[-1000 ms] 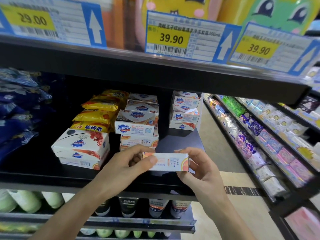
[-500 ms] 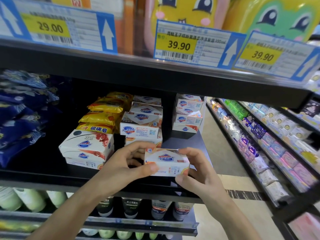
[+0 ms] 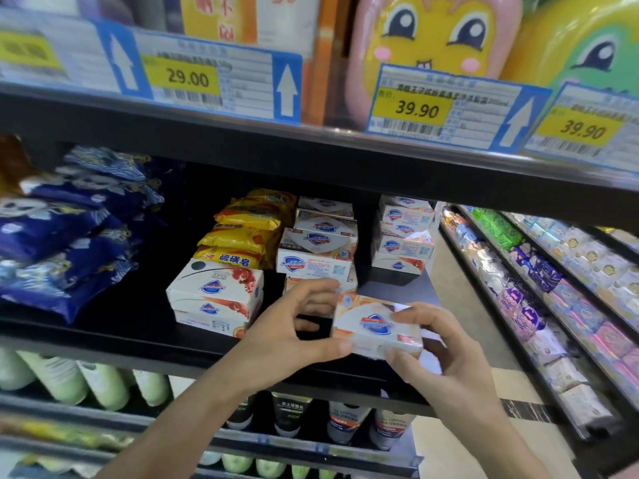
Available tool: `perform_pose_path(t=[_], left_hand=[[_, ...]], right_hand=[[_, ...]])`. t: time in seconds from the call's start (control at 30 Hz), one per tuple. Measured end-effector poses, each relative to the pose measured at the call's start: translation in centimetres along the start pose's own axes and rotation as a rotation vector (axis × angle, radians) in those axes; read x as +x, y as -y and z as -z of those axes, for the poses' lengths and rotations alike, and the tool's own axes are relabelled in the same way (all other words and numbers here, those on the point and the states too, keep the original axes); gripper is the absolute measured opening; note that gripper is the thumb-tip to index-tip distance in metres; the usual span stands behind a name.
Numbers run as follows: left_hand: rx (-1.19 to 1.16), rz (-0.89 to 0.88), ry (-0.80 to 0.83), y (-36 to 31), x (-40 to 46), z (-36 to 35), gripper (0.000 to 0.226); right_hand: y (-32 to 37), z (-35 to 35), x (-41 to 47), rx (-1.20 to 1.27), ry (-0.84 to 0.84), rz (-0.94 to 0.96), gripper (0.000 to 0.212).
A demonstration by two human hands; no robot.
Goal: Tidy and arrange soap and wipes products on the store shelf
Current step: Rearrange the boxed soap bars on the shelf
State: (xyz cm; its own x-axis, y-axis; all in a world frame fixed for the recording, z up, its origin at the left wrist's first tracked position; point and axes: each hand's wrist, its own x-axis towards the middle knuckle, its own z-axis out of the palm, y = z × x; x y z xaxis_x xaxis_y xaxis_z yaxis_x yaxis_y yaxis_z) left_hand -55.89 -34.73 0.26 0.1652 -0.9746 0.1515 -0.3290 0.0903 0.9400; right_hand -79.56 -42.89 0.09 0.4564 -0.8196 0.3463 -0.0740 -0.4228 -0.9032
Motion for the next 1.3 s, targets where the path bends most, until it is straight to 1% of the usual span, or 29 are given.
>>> perform_pose_path(t=[0.13, 0.23, 0.33, 0.4, 0.47, 0.57, 0.63, 0.77, 0.93, 1.0, 1.13, 1.3], left_hand=[[0.143, -0.026, -0.019, 0.5, 0.0, -0.7, 0.056], [0.269, -0.069, 0.002, 0.5, -0.2, -1.3, 0.038], [0.440, -0.182, 0.037, 0.8, -0.3, -1.6, 0.030], [0.542, -0.286, 0.003, 0.8, -0.3, -1.7, 0.030], [0.617, -0.319, -0.026, 0.6, -0.3, -1.8, 0.034], [0.652, -0.258, -0.060, 0.7, -0.5, -1.8, 0.046], [0.738, -0.246, -0.047, 0.9, -0.9, -1.8, 0.054], [0.847, -0.251, -0.065, 1.4, -1.8, -1.1, 0.064], [0.837, -0.210, -0.055, 1.5, -2.4, -0.1, 0.074], [0.819, -0.182, -0.035, 1.5, -2.4, -0.1, 0.074], [0.805, -0.134, -0.013, 1.6, -2.4, 0.0, 0.085], [0.830, -0.120, -0.037, 2.0, -2.3, -0.1, 0.083]], right_hand=[[1.6, 0.6, 0.7, 0.025, -0.067, 0.046, 0.046], [3.8, -0.3, 1.6, -0.064, -0.053, 0.167, 0.044], [5.9, -2.4, 2.7, -0.157, -0.001, 0.299, 0.037], [7.4, -4.3, 3.6, -0.196, 0.036, 0.346, 0.038], [8.6, -6.4, 4.4, -0.259, 0.064, 0.383, 0.038], [9.5, -9.6, 5.9, -0.394, 0.099, 0.384, 0.038], [9.9, -11.2, 6.7, -0.462, 0.127, 0.364, 0.037], [10.2, -13.4, 7.6, -0.511, 0.166, 0.346, 0.037], [9.8, -15.1, 7.6, -0.591, 0.212, 0.343, 0.035], [9.8, -15.3, 7.5, -0.608, 0.208, 0.347, 0.036], [10.1, -15.3, 7.3, -0.752, 0.172, 0.365, 0.038], [10.2, -14.8, 7.0, -0.850, 0.174, 0.341, 0.036]])
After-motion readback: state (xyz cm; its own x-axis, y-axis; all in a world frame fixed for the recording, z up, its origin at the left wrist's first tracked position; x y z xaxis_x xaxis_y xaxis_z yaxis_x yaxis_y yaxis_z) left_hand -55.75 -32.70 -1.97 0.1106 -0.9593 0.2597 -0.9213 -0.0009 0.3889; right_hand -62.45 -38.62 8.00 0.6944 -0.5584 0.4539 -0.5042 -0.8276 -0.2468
